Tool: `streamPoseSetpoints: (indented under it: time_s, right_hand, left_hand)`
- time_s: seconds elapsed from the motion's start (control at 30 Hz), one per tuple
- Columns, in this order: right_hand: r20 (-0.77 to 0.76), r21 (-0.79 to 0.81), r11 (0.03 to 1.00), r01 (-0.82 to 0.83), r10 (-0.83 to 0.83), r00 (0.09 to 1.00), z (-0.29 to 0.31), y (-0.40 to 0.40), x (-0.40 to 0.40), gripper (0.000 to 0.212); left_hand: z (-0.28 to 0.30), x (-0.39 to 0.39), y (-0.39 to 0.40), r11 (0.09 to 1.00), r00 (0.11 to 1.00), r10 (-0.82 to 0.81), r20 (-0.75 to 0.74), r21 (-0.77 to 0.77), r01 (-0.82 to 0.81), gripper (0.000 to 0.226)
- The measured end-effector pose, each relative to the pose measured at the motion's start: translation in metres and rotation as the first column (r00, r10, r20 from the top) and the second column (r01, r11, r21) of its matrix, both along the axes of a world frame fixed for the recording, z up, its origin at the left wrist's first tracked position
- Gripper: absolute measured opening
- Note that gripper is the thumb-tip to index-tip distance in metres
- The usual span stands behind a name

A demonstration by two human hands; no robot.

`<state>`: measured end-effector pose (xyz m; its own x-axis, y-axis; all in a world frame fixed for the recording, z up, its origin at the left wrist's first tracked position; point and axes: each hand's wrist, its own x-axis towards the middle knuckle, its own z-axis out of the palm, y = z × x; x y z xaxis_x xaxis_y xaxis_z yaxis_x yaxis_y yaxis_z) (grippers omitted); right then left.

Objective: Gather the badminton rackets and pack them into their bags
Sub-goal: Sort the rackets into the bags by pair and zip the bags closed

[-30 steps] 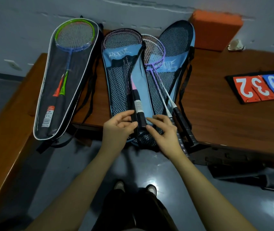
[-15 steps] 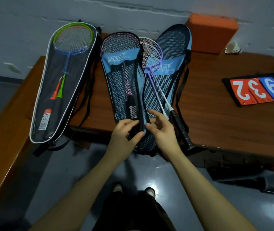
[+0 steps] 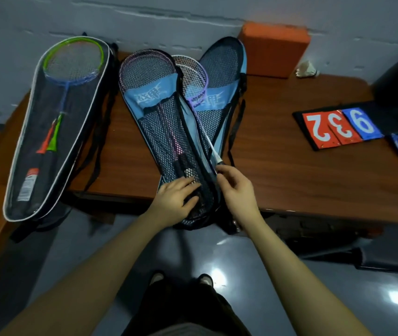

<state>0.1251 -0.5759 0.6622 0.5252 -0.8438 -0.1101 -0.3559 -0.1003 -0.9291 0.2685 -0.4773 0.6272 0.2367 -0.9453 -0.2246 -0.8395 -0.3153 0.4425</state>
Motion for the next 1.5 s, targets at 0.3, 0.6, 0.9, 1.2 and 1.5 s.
streamPoseSetpoints:
  time_s: [0.3,0.6,0.9,1.2,1.5]
  right_hand:
    - [-0.416,-0.309,0.919,-0.244,0.100,0.904,-0.021,-0.042,0.034,0.034]
    - [-0.440,-0.429,0.877,-0.219,0.009,0.898,-0.024,-0.116,0.142,0.031]
    - [-0.494,-0.411,0.907,-0.089,-0.140,0.858,-0.040,-0.178,0.268,0.037]
    - [-0.687,-0.404,0.890,-0.210,-0.144,0.712,-0.060,-0.192,0.311,0.030]
    - [-0.290,-0.534,0.843,-0.062,-0.114,0.950,-0.037,-0.188,0.312,0.019]
  left_hand:
    - [0.008,0.015,-0.028,0.978,0.984,0.172,0.046,-0.124,-0.165,0.043]
    - [0.023,0.129,-0.116,0.976,0.990,0.138,0.013,-0.170,-0.134,0.044]
    - [0.001,0.261,-0.195,0.975,0.994,0.084,-0.074,-0.200,-0.097,0.055]
    - [-0.018,0.293,-0.237,0.983,0.996,0.068,-0.054,-0.166,-0.076,0.052]
    - [-0.007,0.302,-0.245,0.930,0.890,0.225,-0.396,-0.184,-0.318,0.051]
